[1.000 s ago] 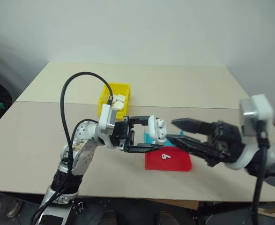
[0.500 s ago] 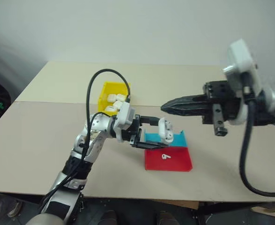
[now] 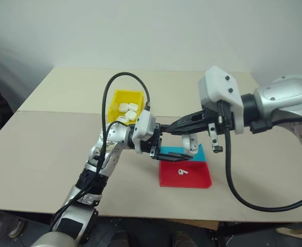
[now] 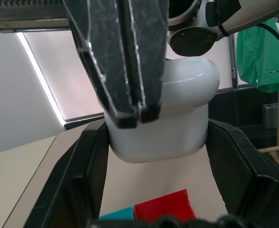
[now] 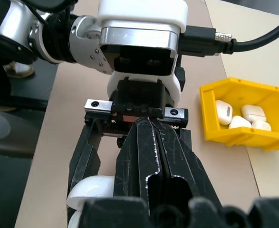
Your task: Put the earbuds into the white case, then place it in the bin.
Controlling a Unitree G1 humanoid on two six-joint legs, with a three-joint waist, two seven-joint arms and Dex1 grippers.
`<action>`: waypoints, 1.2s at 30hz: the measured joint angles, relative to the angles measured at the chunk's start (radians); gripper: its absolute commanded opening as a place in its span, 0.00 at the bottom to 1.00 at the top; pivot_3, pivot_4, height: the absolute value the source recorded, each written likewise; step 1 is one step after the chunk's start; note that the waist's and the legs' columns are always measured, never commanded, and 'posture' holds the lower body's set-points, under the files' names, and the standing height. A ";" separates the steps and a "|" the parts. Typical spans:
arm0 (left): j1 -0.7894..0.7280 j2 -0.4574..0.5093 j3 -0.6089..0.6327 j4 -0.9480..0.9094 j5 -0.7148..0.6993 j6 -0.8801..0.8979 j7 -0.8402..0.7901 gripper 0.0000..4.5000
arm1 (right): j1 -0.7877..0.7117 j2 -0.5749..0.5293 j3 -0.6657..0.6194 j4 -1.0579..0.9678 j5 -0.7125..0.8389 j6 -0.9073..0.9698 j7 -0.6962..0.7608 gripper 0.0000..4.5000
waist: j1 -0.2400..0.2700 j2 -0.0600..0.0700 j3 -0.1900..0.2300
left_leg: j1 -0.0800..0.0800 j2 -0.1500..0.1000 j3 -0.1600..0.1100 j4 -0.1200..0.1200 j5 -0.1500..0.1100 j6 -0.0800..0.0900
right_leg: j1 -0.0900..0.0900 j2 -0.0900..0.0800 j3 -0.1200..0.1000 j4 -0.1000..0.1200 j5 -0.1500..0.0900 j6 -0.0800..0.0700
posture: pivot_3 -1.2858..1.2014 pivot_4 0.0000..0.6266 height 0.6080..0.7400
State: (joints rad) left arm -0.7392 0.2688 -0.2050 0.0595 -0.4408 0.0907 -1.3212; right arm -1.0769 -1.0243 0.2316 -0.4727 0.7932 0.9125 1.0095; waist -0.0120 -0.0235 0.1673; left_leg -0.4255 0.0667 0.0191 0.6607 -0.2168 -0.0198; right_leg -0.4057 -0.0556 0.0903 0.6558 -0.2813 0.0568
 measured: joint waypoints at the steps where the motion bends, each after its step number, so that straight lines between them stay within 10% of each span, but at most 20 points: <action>1: 0.003 0.001 -0.002 0.000 0.005 0.000 0.000 0.63 | 0.008 -0.007 0.000 -0.005 -0.020 -0.011 0.014 0.01 | 0.000 0.000 0.000 | 0.000 0.000 0.000 0.000 0.000 0.000 | 0.000 0.000 0.000 0.000 0.000 0.000 | 0.52 0.24 1.00; 15: 0.030 -0.001 0.031 -0.017 0.007 -0.022 0.053 0.63 | 0.054 0.076 -0.226 0.064 0.011 -0.019 0.007 0.01 | -0.002 0.000 0.000 | 0.001 0.000 0.000 0.000 0.000 0.000 | 0.001 0.000 0.000 0.001 0.000 0.000 | 0.52 0.24 1.00; 25: 0.085 -0.013 0.208 -0.252 0.044 0.289 0.635 0.63 | 0.328 0.265 -0.565 0.025 0.149 0.027 -0.373 0.01 | 0.003 -0.002 -0.001 | 0.002 -0.001 -0.002 0.001 0.000 0.000 | 0.003 -0.001 0.000 0.003 0.001 0.001 | 0.52 0.24 1.00; 36: -0.147 -0.078 0.191 0.425 0.406 0.271 1.191 0.63 | 0.464 0.341 -0.580 -0.016 0.212 0.059 -0.637 0.01 | 0.002 -0.001 -0.001 | -0.002 -0.004 -0.004 0.000 0.002 0.001 | 0.000 -0.002 -0.002 0.000 0.001 0.001 | 0.52 0.24 1.00</action>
State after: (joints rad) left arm -0.8862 0.1906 -0.0139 0.4848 -0.0344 0.3615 -0.1304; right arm -0.6132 -0.6833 -0.3482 -0.4892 1.0050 0.9716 0.3721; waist -0.0103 -0.0246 0.1662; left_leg -0.4277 0.0631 0.0154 0.6604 -0.2152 -0.0190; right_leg -0.4059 -0.0575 0.0886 0.6563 -0.2801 0.0581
